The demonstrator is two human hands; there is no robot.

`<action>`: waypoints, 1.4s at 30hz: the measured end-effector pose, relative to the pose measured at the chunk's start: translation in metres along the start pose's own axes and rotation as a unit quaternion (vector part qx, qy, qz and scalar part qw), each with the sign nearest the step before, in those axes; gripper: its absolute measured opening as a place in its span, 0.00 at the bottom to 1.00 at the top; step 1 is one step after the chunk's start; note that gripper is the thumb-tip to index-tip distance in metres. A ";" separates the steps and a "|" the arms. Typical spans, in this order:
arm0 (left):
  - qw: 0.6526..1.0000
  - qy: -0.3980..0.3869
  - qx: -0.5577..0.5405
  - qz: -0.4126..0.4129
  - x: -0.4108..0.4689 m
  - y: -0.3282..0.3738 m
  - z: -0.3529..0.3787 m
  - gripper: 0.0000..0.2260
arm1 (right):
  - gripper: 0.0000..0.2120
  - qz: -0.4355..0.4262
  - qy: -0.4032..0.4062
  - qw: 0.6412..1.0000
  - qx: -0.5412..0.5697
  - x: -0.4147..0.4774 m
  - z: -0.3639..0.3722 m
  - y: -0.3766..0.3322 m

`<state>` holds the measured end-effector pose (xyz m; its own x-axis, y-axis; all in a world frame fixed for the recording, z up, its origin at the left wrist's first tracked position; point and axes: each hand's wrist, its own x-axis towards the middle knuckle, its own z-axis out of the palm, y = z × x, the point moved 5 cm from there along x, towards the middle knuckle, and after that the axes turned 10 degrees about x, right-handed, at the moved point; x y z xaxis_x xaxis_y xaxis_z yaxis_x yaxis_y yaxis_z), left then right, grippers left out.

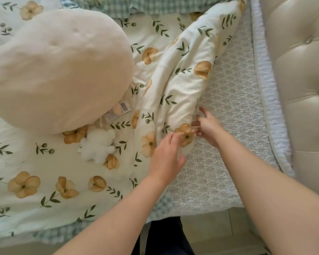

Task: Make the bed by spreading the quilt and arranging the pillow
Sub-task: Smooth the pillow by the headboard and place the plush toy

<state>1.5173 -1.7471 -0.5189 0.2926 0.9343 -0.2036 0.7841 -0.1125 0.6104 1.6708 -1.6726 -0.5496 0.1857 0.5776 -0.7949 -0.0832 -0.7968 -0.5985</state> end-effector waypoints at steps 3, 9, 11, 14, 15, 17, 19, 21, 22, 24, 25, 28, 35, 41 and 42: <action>0.989 -0.079 0.030 -0.123 0.011 -0.020 0.015 0.54 | 0.17 0.029 -0.103 0.994 0.003 0.001 0.019 -0.004; 0.978 -0.027 0.053 -0.201 0.041 -0.036 0.011 0.43 | 0.16 -0.041 -0.169 0.975 -0.138 0.001 0.016 -0.027; 0.977 -0.001 0.051 -0.209 0.047 -0.042 0.003 0.26 | 0.15 -0.026 -0.179 0.974 -0.137 0.005 0.009 -0.026; 0.972 -0.027 -0.007 -0.232 0.056 -0.048 -0.006 0.17 | 0.21 -0.024 -0.110 0.990 -0.084 0.017 0.000 -0.024; 0.971 -0.044 -0.027 -0.234 0.058 -0.049 -0.010 0.17 | 0.24 -0.024 -0.082 0.995 -0.051 0.020 -0.003 -0.023; 0.968 -0.097 -0.057 -0.225 0.061 -0.045 -0.017 0.16 | 0.26 -0.027 -0.043 0.999 0.002 0.025 -0.011 -0.018; 0.956 -0.171 -0.101 -0.216 0.058 -0.036 -0.021 0.15 | 0.27 -0.016 -0.050 0.998 0.036 0.026 -0.011 -0.011; 0.930 -0.241 -0.161 -0.225 0.049 -0.026 -0.021 0.14 | 0.30 0.021 -0.093 0.991 0.094 0.021 -0.003 -0.005; 0.915 -0.271 -0.182 -0.236 0.045 -0.022 -0.020 0.12 | 0.30 0.034 -0.112 0.985 0.131 0.016 0.000 -0.005; 0.886 -0.309 -0.228 -0.259 0.039 -0.013 -0.021 0.15 | 0.29 0.041 -0.145 0.971 0.185 0.006 -0.002 -0.011; 0.872 -0.321 -0.258 -0.265 0.038 -0.010 -0.021 0.18 | 0.29 0.043 -0.161 0.965 0.205 0.000 -0.007 -0.015; 0.841 -0.348 -0.313 -0.270 0.044 0.004 -0.017 0.25 | 0.32 0.030 -0.196 0.947 0.252 -0.012 -0.036 -0.024; 0.854 -0.405 -0.236 -0.228 0.056 0.024 -0.001 0.17 | 0.30 0.068 -0.195 0.922 0.327 -0.023 -0.073 -0.007; 0.976 -0.194 0.079 -0.062 0.040 0.036 0.047 0.35 | 0.48 -0.007 0.066 0.996 0.057 -0.023 -0.126 0.008; 0.986 -0.154 0.038 -0.053 0.031 0.044 0.050 0.36 | 0.49 -0.009 0.089 0.996 0.015 -0.024 -0.139 0.013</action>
<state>1.5879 -1.7395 -0.5367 0.3498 0.7961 -0.4939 0.8548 -0.0555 0.5160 1.8015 -1.7216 -0.5247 0.3585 0.5485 -0.7554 -0.1065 -0.7798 -0.6169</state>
